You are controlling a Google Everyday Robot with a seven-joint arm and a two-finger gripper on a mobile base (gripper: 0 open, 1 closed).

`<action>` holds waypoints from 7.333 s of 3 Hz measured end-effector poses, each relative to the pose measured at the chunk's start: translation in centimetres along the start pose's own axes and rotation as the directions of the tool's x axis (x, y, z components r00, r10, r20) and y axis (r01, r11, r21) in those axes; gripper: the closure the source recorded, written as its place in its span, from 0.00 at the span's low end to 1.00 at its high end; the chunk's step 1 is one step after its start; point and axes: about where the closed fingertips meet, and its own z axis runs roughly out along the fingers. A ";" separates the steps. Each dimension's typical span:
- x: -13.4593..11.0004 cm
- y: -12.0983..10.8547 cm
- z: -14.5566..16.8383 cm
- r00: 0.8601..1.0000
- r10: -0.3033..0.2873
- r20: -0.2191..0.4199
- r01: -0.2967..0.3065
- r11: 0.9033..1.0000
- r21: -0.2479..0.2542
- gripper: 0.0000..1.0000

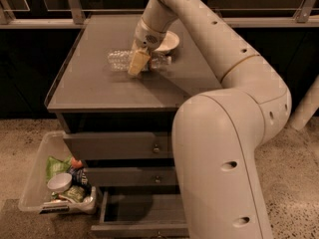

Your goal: Place water bottle into bottom drawer

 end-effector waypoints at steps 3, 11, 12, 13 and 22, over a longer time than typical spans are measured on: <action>0.7 5.7 -8.7 0.989 0.128 -0.076 -0.118 0.986 0.122 1.00; 13.1 28.1 -8.2 0.833 0.547 0.087 -0.554 0.821 0.139 1.00; 17.6 30.1 -5.2 0.765 0.631 0.130 -0.644 0.758 0.106 1.00; 18.1 30.3 -4.8 0.756 0.641 0.132 -0.654 0.750 0.103 1.00; 43.6 35.7 20.3 0.210 0.960 0.187 -0.951 0.245 -0.190 1.00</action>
Offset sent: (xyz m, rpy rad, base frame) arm -0.1159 -0.0869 0.1081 -0.1186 -0.0865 -0.2930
